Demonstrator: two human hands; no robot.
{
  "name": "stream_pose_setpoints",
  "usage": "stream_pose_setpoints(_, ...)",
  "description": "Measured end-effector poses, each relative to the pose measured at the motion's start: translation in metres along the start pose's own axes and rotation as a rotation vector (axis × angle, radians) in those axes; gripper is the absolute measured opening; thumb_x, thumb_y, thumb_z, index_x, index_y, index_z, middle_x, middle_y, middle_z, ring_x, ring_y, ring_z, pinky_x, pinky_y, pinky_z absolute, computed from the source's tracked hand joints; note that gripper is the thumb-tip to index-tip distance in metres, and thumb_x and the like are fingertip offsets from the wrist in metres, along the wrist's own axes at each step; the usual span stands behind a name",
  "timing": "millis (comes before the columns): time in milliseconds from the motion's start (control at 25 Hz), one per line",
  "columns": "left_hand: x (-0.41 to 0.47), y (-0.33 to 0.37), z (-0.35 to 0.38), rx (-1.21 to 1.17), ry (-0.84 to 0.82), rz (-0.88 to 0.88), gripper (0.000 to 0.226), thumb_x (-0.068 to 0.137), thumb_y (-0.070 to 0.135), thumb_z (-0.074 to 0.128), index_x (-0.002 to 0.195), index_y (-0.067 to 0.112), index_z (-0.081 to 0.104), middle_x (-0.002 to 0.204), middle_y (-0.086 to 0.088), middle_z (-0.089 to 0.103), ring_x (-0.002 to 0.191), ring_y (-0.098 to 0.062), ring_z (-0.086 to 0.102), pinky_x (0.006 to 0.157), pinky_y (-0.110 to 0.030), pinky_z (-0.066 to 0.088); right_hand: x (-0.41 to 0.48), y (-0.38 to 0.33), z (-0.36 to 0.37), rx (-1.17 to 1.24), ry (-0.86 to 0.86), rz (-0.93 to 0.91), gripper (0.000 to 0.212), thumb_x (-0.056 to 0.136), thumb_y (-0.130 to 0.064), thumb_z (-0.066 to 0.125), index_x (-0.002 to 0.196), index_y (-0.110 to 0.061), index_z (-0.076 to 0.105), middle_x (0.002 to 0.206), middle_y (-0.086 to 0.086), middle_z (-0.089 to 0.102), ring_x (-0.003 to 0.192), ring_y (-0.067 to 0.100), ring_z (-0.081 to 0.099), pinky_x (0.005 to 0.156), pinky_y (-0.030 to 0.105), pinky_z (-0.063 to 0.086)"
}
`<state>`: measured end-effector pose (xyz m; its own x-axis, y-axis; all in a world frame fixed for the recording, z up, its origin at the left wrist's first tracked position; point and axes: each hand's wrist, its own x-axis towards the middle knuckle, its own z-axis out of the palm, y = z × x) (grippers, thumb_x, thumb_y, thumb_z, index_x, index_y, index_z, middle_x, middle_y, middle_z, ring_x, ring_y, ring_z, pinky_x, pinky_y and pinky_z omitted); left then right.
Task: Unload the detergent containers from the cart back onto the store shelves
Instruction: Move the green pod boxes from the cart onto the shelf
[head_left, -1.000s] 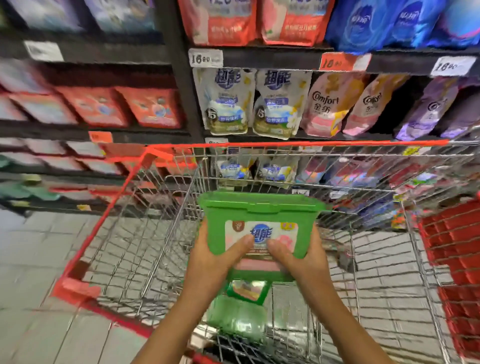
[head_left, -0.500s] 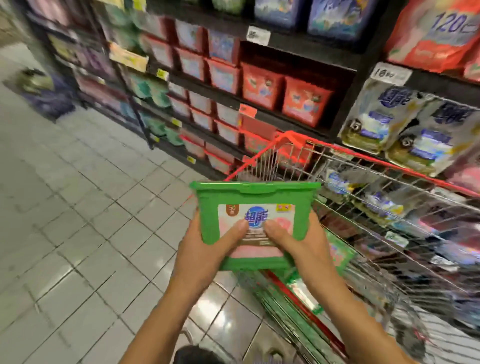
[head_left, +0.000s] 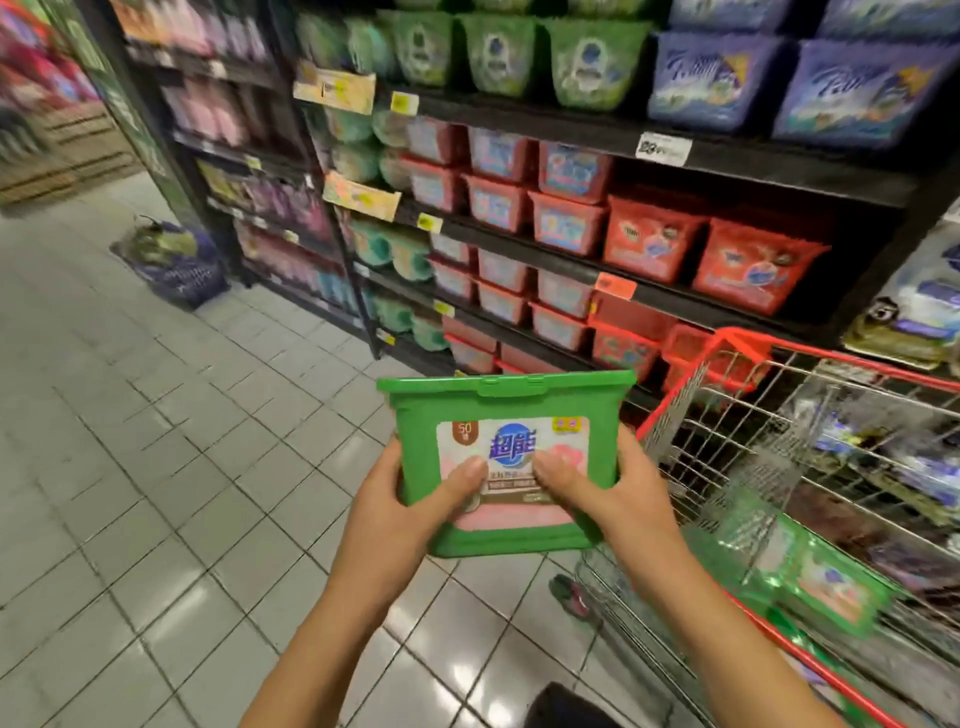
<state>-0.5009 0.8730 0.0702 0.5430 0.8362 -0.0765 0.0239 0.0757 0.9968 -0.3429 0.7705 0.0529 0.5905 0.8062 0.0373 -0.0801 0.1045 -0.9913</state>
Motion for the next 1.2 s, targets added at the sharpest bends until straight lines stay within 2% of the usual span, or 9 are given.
stream_pose_setpoints(200, 0.093, 0.017, -0.029, -0.035, -0.082, 0.033, 0.051, 0.066, 0.038, 0.084, 0.108, 0.017, 0.066, 0.098, 0.003, 0.076, 0.086, -0.012, 0.073, 0.064, -0.016, 0.054, 0.086, -0.016, 0.025, -0.012, -0.004, -0.002, 0.063, 0.056, -0.044, 0.083, 0.113, -0.026, 0.060, 0.105, -0.003, 0.074, 0.094, 0.015, 0.072, 0.072, 0.021, 0.055)
stream_pose_setpoints(320, 0.170, 0.036, -0.039, -0.051, -0.136, 0.050, 0.044, 0.072, 0.036, 0.070, 0.112, 0.018, 0.065, 0.099, 0.001, 0.076, 0.085, -0.012, 0.073, 0.063, -0.016, 0.054, 0.158, -0.026, 0.032, 0.002, 0.003, -0.032, 0.065, 0.059, -0.046, 0.081, 0.118, -0.025, 0.060, 0.110, -0.001, 0.073, 0.099, 0.021, 0.071, 0.078, 0.031, 0.057)
stream_pose_setpoints(440, 0.248, 0.060, -0.044, -0.053, -0.193, 0.098, 0.044, 0.072, 0.035, 0.072, 0.112, 0.018, 0.066, 0.100, 0.002, 0.076, 0.085, -0.011, 0.073, 0.064, -0.015, 0.054, 0.228, -0.033, 0.041, 0.057, 0.014, -0.059, 0.063, 0.060, -0.045, 0.083, 0.117, -0.028, 0.061, 0.112, 0.003, 0.072, 0.101, 0.026, 0.070, 0.080, 0.041, 0.057)
stream_pose_setpoints(600, 0.337, 0.100, -0.045, -0.055, -0.244, 0.144, 0.058, 0.064, 0.048, 0.076, 0.113, 0.019, 0.066, 0.103, 0.001, 0.076, 0.089, -0.014, 0.073, 0.066, -0.017, 0.055, 0.312, -0.059, 0.053, 0.051, 0.052, -0.124, 0.060, 0.061, -0.043, 0.083, 0.115, -0.027, 0.062, 0.112, 0.004, 0.073, 0.099, 0.023, 0.071, 0.072, 0.026, 0.057)
stream_pose_setpoints(720, 0.400, 0.129, -0.043, -0.092, -0.296, 0.181, 0.052, 0.071, 0.042, 0.080, 0.113, 0.016, 0.066, 0.103, -0.002, 0.075, 0.092, -0.018, 0.073, 0.066, -0.020, 0.056, 0.368, -0.086, 0.061, 0.042, 0.100, -0.193, 0.058, 0.063, -0.036, 0.081, 0.116, -0.022, 0.062, 0.109, 0.003, 0.074, 0.098, 0.020, 0.071, 0.072, 0.024, 0.056)
stream_pose_setpoints(880, 0.476, 0.168, -0.041, -0.135, -0.377, 0.253, 0.062, 0.064, 0.045, 0.070, 0.115, 0.011, 0.064, 0.101, -0.002, 0.076, 0.091, -0.017, 0.073, 0.068, -0.021, 0.057, 0.433, -0.121, 0.075, 0.007, 0.186, -0.292, 0.058, 0.067, -0.027, 0.079, 0.120, -0.015, 0.059, 0.106, 0.001, 0.075, 0.095, 0.016, 0.072, 0.069, 0.020, 0.055)
stream_pose_setpoints(1000, 0.532, 0.203, -0.042, -0.161, -0.480, 0.324, 0.056, 0.065, 0.040, 0.068, 0.114, 0.013, 0.064, 0.101, 0.000, 0.076, 0.091, -0.014, 0.073, 0.070, -0.022, 0.057, 0.477, -0.147, 0.091, -0.003, 0.276, -0.383, 0.049, 0.069, -0.024, 0.075, 0.115, -0.017, 0.061, 0.103, 0.000, 0.075, 0.092, 0.015, 0.073, 0.068, 0.022, 0.056)
stream_pose_setpoints(1080, 0.565, 0.231, -0.042, -0.162, -0.548, 0.377, 0.065, 0.063, 0.043, 0.068, 0.121, 0.014, 0.062, 0.107, 0.000, 0.074, 0.099, -0.016, 0.071, 0.079, -0.026, 0.058, 0.504, -0.169, 0.104, -0.018, 0.313, -0.457, 0.047, 0.071, -0.022, 0.074, 0.116, -0.017, 0.060, 0.105, 0.000, 0.075, 0.095, 0.017, 0.072, 0.072, 0.025, 0.057)
stream_pose_setpoints(1200, 0.611, 0.278, -0.036, -0.146, -0.636, 0.516, 0.066, 0.063, 0.038, 0.081, 0.122, 0.016, 0.061, 0.109, 0.001, 0.074, 0.101, -0.015, 0.070, 0.079, -0.023, 0.057, 0.540, -0.208, 0.118, -0.027, 0.367, -0.588, 0.052, 0.074, -0.019, 0.073, 0.123, -0.011, 0.056, 0.110, 0.006, 0.073, 0.101, 0.022, 0.070, 0.080, 0.030, 0.057)
